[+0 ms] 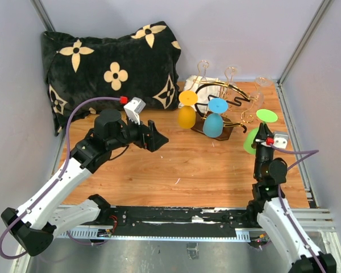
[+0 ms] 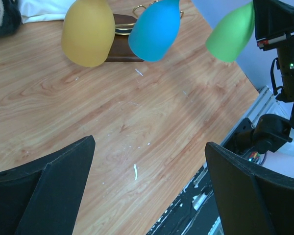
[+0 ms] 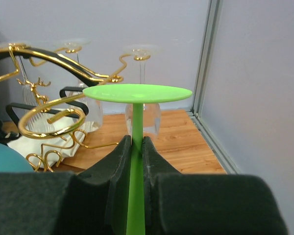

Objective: Place the wine glass upside down on the wine glass rack
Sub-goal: Turn the wine glass upside down at the wine rack.

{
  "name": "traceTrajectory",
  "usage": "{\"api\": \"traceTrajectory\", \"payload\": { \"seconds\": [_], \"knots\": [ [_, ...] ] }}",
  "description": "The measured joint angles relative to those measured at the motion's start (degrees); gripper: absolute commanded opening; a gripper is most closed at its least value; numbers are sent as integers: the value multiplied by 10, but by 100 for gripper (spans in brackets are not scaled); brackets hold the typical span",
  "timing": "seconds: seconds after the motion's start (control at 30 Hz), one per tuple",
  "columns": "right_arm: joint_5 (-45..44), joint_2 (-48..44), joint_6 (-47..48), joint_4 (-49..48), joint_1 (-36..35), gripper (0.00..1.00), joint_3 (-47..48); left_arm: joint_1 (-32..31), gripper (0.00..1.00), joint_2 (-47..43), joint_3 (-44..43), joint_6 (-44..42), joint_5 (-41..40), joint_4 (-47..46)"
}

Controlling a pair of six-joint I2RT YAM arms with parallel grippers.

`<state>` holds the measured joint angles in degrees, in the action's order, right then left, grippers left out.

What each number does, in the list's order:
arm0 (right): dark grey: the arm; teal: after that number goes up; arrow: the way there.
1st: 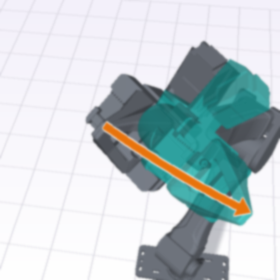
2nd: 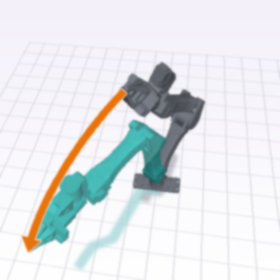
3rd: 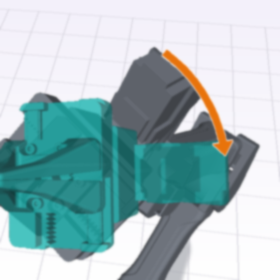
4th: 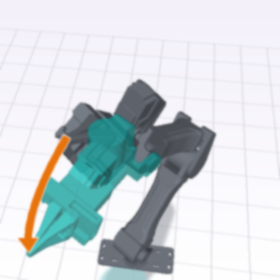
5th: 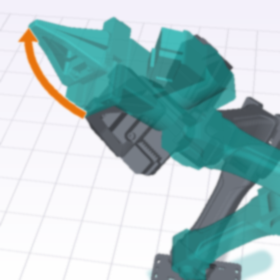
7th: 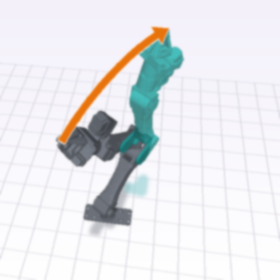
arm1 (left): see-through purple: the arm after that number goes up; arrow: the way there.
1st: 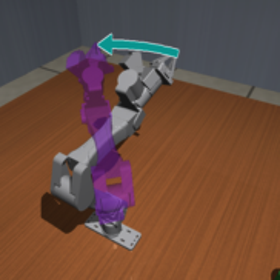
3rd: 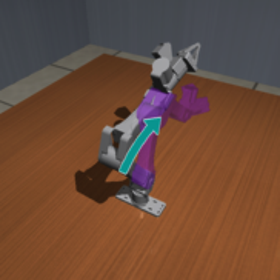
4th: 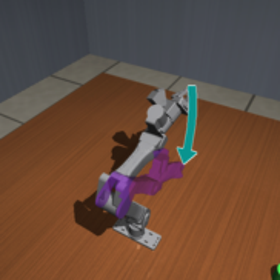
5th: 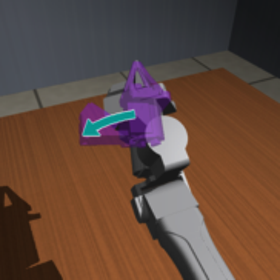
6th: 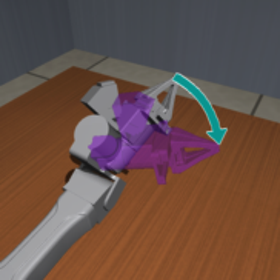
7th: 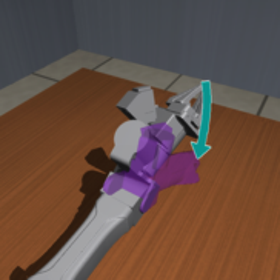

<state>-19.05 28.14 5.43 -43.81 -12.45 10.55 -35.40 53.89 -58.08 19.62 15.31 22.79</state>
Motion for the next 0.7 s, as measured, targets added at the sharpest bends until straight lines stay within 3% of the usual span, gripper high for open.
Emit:
{"api": "traceTrajectory", "payload": {
  "seconds": [0.37, 0.7],
  "knots": [
    [177, 150, -45, -160, 105, 1, -18, 0, 100, 37, 0, -31, 15, -4],
    [268, 214, -58, -224, 130, 1, -7, 0, 100, 34, 0, -51, 15, -3]
  ]
}}
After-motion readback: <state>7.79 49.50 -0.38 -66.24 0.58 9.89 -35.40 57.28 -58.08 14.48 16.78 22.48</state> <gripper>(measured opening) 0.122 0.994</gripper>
